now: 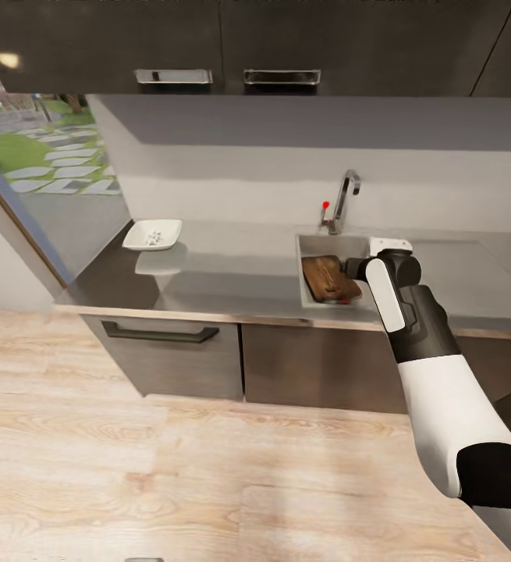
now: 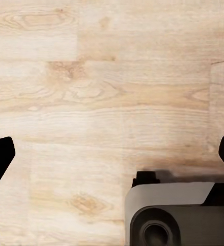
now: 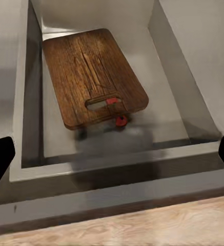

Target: In the kitchen, take the Vidalia onion out of the sink, dice it on the chopping board with the paring knife, put the diced onion into the bowl on the countertop, then place both the paring knife and the chopping board into the sink.

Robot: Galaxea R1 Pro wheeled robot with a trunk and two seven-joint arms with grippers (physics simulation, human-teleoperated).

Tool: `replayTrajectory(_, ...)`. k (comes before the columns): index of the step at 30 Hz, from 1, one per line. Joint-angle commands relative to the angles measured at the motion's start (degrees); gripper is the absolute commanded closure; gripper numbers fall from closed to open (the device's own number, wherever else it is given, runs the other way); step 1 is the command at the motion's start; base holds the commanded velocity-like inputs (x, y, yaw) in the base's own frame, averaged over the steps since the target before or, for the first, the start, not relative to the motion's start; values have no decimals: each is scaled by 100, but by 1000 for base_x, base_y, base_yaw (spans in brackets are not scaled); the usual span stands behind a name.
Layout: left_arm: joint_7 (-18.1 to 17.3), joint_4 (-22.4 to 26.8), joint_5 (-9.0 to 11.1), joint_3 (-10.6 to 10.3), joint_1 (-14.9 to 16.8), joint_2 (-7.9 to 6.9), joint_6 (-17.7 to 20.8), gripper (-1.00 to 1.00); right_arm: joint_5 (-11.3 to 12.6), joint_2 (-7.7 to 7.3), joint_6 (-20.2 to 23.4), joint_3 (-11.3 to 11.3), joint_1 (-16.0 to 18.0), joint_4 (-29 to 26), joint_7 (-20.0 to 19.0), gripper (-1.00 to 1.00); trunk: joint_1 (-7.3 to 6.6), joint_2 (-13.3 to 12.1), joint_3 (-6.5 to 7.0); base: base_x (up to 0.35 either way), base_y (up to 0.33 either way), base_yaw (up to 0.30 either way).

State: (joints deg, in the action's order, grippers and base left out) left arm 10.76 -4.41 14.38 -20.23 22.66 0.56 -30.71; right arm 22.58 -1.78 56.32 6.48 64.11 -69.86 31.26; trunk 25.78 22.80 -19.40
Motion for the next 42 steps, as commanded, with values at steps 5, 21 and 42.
replayTrajectory(5, 14, -25, 30, -51, 10, 5, -17, -100, 54, -7, 12, 17, -10, -2, 56, -100, 0, 12, -10, -336, 0, 0)
replayTrajectory(21, 14, -25, 30, -51, 10, 5, -14, -100, 54, -7, 11, 20, -30, -2, 52, -100, 0, 12, -10, -142, 0, 0)
replayTrajectory(42, 14, -25, 30, -51, 10, 5, -14, -100, -225, -15, -643, 16, -1255, 140, -4, -100, 0, 12, -10, 0, 0, 0)
